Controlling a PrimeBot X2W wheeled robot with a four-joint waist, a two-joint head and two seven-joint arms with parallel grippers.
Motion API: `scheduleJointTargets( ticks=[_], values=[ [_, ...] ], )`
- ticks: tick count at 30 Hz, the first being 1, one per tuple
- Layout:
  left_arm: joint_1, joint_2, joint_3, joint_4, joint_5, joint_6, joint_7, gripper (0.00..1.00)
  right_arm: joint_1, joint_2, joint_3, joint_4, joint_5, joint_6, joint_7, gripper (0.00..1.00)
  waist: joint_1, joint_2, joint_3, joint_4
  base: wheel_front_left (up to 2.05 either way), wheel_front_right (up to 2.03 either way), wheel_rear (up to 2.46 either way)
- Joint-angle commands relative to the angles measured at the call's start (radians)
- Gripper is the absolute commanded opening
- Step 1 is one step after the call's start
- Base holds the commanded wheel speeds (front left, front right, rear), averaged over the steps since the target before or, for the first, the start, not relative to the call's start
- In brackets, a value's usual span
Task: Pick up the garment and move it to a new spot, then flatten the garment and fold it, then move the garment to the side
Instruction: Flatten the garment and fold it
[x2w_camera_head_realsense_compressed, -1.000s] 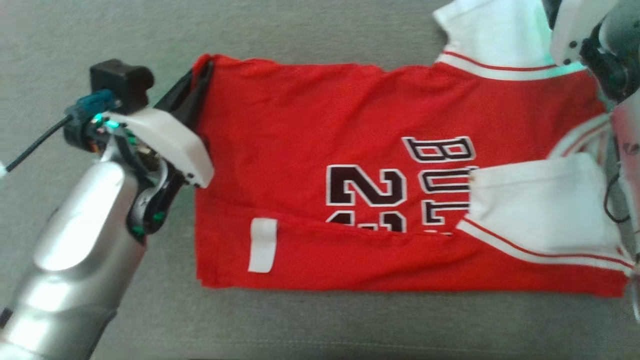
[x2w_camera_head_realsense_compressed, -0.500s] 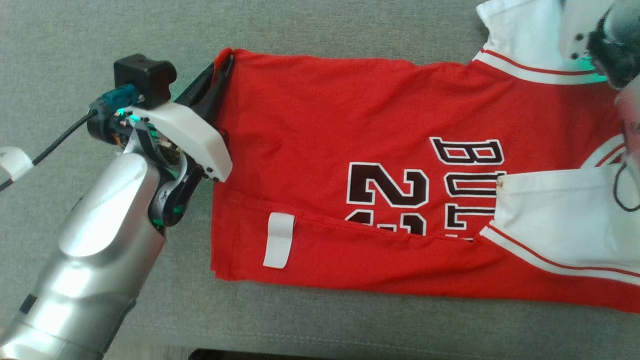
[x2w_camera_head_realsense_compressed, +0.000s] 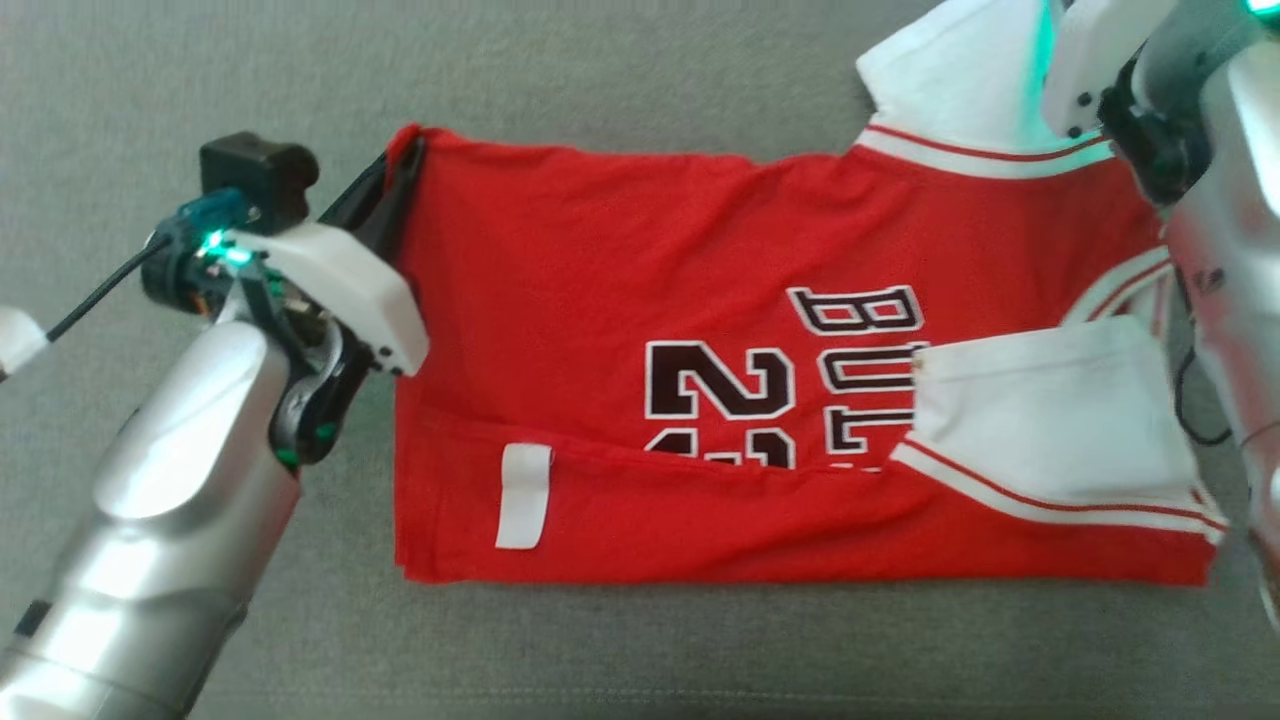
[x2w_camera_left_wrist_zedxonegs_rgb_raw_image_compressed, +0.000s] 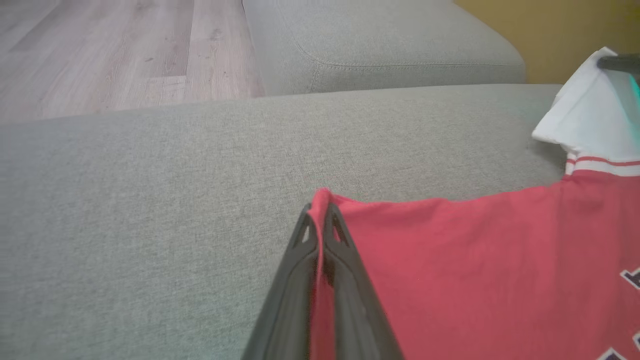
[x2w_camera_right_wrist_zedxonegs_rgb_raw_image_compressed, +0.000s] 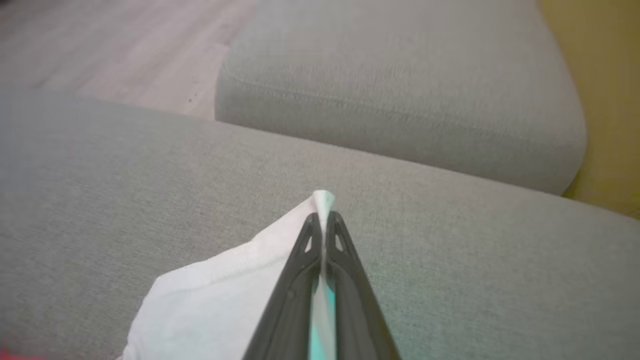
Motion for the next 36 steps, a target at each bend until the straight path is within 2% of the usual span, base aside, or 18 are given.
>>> scheduleJointTargets(
  ticks=[1, 6, 12, 20, 26, 36],
  values=[
    [-0.011, 0.056, 0.049, -0.016, -0.013, 0.001, -0.010, 0.00, 0.026, 0.009, 0.025, -0.044, 0.021, 0.007, -0.031, 0.00, 0.0000, 0.0000, -0.054, -0.038, 0.00, 0.00, 0.00],
    [0.054, 0.089, 0.060, -0.011, -0.034, 0.001, -0.018, 0.00, 0.137, -0.022, 0.096, -0.109, 0.096, 0.007, -0.107, 0.00, 0.0000, 0.0000, -0.143, -0.080, 0.00, 0.00, 0.00],
    [0.161, 0.135, 0.071, -0.046, -0.057, 0.011, -0.029, 0.00, 0.301, -0.076, 0.133, -0.216, 0.178, 0.007, -0.156, 0.00, 0.0000, 0.0000, -0.228, -0.120, 0.00, 0.00, 0.00],
    [0.300, 0.167, 0.071, -0.149, -0.062, 0.047, -0.063, 0.00, 0.512, -0.114, 0.082, -0.357, 0.216, 0.007, -0.202, 0.00, 0.0000, 0.0000, -0.273, -0.145, 0.00, 0.00, 0.00],
    [0.367, 0.170, 0.082, -0.188, -0.062, 0.080, -0.112, 0.00, 0.635, -0.107, 0.005, -0.448, 0.189, 0.007, -0.210, 0.00, 0.0000, 0.0000, -0.279, -0.147, 0.00, 0.00, 0.00],
    [0.494, 0.141, 0.076, -0.186, -0.064, 0.114, -0.210, 0.00, 0.851, -0.026, -0.104, -0.584, 0.113, 0.007, -0.173, 0.00, 0.0000, 0.0000, -0.282, -0.148, 0.00, 0.00, 0.00]
  ],
)
